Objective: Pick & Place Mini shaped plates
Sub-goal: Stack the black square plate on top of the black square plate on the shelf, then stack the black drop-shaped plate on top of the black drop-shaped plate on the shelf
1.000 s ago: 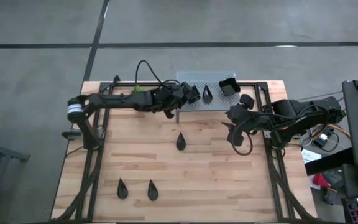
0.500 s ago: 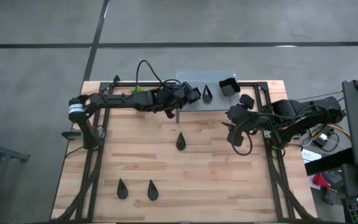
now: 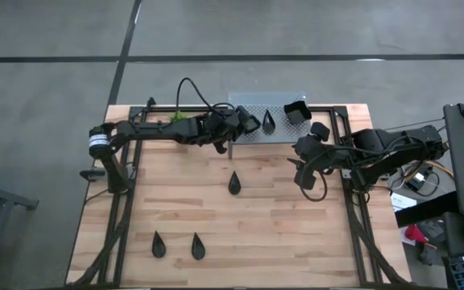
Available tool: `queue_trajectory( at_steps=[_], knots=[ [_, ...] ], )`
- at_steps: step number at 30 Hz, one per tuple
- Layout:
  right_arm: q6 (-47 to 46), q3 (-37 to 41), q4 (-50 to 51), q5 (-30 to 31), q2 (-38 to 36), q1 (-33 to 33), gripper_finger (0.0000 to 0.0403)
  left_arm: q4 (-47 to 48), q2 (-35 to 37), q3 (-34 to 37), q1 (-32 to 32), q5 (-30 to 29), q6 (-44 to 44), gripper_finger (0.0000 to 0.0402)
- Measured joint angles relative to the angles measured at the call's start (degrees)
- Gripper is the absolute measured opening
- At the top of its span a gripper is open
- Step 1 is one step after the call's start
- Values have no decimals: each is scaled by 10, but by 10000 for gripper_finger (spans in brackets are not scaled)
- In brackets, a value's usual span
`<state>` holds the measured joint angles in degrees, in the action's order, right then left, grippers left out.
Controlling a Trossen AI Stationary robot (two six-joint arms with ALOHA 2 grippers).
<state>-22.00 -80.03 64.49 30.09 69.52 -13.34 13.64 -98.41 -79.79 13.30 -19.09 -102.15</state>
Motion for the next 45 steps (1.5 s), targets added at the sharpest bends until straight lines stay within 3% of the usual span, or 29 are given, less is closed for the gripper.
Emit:
queue_trajectory(
  at_steps=[12,30,40,45],
  knots=[
    [1,0,0,-1,0,0,201,13,23,0,0,6,24,118],
    [0,0,0,-2,0,0,201,104,51,2,-38,175,122,120],
    [0,0,0,-3,0,0,201,133,54,3,-98,204,231,120],
    [-4,0,0,-3,0,0,201,162,54,3,-132,245,266,120]
  ],
)
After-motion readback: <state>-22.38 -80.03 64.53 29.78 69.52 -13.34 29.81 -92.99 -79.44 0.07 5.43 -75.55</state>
